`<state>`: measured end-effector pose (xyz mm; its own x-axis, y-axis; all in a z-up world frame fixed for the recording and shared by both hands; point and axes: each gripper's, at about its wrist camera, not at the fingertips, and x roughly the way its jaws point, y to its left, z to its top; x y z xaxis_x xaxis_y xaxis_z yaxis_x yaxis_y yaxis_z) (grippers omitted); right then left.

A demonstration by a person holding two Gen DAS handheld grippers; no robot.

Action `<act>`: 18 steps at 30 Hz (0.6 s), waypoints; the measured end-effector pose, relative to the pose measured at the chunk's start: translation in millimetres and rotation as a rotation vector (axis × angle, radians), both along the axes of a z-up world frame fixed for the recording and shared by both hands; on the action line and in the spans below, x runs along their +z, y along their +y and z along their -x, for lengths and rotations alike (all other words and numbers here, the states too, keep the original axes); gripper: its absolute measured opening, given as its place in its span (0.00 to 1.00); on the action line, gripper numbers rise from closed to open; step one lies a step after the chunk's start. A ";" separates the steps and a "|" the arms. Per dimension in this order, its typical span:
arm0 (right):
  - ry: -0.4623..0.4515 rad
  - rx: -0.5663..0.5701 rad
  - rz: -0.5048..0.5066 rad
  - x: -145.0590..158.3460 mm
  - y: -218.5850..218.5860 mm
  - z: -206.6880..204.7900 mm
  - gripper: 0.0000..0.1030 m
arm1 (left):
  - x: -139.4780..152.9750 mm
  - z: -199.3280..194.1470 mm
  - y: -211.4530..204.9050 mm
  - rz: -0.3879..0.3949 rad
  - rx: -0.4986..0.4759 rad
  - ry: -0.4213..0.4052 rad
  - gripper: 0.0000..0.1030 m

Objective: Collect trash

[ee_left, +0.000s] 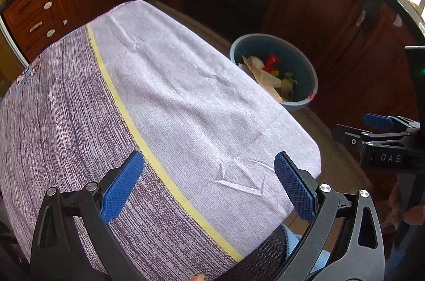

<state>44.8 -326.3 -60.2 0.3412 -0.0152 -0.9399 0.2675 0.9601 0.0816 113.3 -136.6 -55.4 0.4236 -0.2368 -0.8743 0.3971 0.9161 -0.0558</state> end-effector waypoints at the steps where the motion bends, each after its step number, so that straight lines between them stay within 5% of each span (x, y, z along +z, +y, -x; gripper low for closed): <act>1: 0.000 0.000 -0.001 0.0 0.0 0.0 0.94 | -0.1 0.0 0.0 -0.001 -0.001 0.000 0.96; 18: 0.003 0.009 -0.005 -0.7 2.5 -3.6 0.93 | -6.0 -0.7 -0.6 -0.009 -0.009 0.019 0.96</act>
<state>48.4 -323.9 -60.9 0.3386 -0.0074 -0.9409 0.2593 0.9620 0.0858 114.0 -137.2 -61.5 0.4044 -0.2328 -0.8845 0.4042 0.9130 -0.0555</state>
